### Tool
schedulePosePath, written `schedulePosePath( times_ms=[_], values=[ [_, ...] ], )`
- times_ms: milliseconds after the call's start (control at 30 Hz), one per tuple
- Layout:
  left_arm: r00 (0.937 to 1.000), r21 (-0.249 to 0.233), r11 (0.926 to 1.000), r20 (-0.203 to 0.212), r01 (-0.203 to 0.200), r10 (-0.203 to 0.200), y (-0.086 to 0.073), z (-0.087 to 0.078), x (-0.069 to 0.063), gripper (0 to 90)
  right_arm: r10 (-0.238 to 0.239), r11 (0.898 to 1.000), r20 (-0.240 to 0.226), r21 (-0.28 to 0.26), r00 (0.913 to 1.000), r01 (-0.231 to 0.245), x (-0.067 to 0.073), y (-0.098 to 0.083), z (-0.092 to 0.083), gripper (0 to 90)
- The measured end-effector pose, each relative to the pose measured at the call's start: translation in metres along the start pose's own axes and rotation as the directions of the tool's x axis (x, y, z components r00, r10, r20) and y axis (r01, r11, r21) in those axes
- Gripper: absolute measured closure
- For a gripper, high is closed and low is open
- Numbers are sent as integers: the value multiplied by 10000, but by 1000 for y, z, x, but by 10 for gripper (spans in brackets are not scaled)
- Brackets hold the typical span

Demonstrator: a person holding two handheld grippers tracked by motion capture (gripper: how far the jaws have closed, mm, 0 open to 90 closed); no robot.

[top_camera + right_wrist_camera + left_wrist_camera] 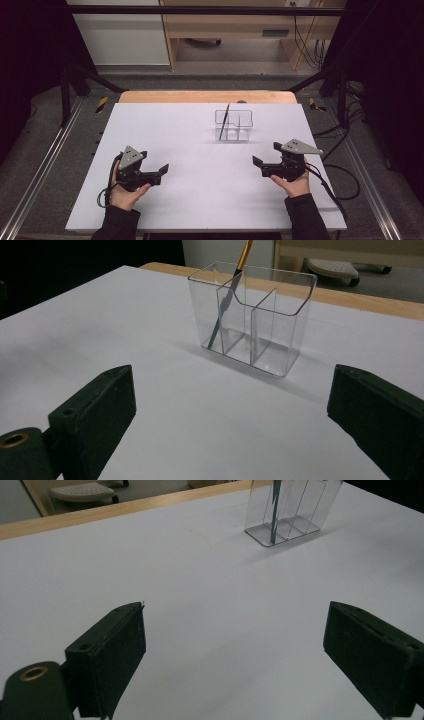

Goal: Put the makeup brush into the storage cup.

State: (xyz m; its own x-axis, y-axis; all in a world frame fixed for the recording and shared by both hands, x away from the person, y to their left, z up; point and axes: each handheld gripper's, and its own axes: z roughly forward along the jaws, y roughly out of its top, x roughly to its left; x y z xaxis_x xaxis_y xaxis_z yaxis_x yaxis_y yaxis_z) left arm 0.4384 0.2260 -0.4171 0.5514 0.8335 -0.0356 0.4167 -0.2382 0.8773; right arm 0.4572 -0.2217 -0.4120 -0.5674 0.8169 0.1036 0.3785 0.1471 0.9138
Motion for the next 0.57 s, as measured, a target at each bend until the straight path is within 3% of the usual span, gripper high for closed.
schedulePosePath(
  times_ms=[567],
  values=[
    [10000,76,9999,17,-67,67,-2,2,-1,91,149,9999,254,63,9996,-151,-8,-11,-8,60]
  ],
)
